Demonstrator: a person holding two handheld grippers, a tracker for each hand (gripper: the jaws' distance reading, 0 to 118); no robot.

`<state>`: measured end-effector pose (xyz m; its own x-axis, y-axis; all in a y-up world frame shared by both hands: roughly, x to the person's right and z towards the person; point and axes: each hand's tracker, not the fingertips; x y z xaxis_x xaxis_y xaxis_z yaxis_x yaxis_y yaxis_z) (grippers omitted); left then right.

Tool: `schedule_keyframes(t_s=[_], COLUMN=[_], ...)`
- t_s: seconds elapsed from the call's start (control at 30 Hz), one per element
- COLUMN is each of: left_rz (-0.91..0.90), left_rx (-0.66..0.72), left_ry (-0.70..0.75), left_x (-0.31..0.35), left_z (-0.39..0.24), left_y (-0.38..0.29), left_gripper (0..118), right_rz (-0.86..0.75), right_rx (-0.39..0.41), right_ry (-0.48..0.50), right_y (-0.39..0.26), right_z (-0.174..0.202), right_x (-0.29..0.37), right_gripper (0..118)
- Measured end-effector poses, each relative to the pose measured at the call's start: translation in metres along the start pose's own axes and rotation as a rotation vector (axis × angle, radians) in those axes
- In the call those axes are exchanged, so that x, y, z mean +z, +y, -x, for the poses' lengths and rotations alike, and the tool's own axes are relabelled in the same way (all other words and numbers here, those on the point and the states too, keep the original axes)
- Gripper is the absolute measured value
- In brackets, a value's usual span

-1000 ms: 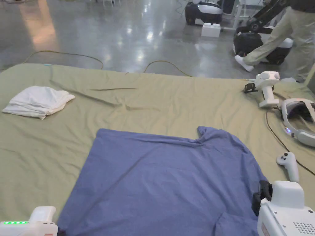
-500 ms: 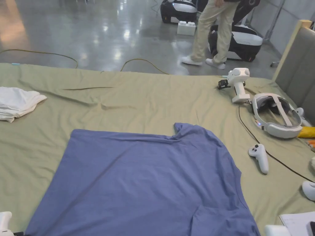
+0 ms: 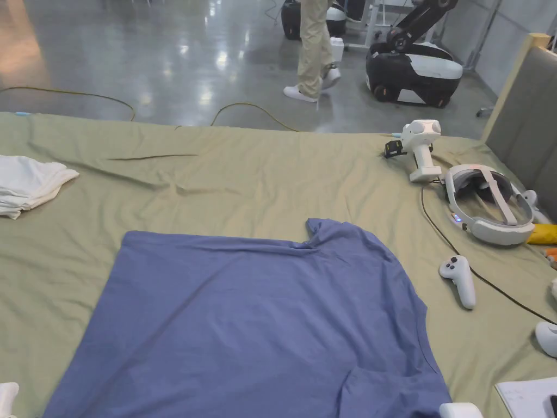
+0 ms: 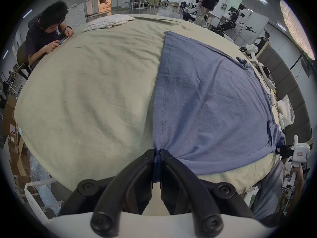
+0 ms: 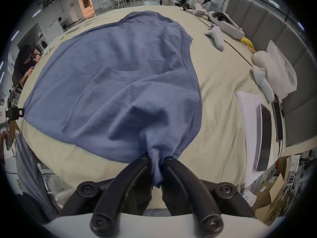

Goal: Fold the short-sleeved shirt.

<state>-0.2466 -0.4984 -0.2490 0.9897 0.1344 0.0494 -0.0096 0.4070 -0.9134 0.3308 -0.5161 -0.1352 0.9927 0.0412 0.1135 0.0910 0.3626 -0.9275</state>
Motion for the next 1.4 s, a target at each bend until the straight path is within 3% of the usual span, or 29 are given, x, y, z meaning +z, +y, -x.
schedule_keyframes(t_s=[0.37, 0.7, 0.93, 1.03, 1.07, 1.13, 1.17, 1.3, 1.4], left_rz=[-0.175, -0.144, -0.081, -0.049, -0.041, -0.036, -0.037, -0.106, -0.244], left_rx=[0.007, 0.006, -0.039, -0.049, -0.049, -0.055, -0.057, -0.05, -0.047], left_ry=[-0.042, -0.038, -0.025, -0.016, -0.016, -0.002, 0.003, -0.025, -0.071], left_x=[0.027, -0.043, -0.079, -0.087, -0.089, -0.086, -0.083, -0.056, -0.023], left_z=[-0.011, -0.016, -0.029, -0.03, -0.029, -0.028, -0.028, -0.029, -0.041], left_y=[0.056, 0.158, 0.195, 0.198, 0.197, 0.193, 0.191, 0.18, 0.171], left_gripper=[8, 8, 8, 10, 16, 32, 40, 48, 48], right_rz=[-0.189, -0.196, -0.147, -0.146, -0.153, -0.181, -0.208, -0.379, -0.528], right_rx=[-0.053, -0.065, -0.099, -0.116, -0.123, -0.134, -0.139, -0.144, -0.135], right_ry=[0.025, 0.011, 0.007, 0.01, 0.008, -0.009, -0.015, -0.034, -0.055], right_y=[0.054, 0.16, 0.188, 0.186, 0.184, 0.18, 0.177, 0.17, 0.165], right_z=[-0.014, -0.017, -0.026, -0.027, -0.028, -0.029, -0.029, -0.023, -0.011], right_x=[0.054, -0.004, -0.051, -0.057, -0.055, -0.047, -0.042, 0.0, 0.033], right_gripper=[8, 8, 9, 19, 33, 47, 50, 51, 56])
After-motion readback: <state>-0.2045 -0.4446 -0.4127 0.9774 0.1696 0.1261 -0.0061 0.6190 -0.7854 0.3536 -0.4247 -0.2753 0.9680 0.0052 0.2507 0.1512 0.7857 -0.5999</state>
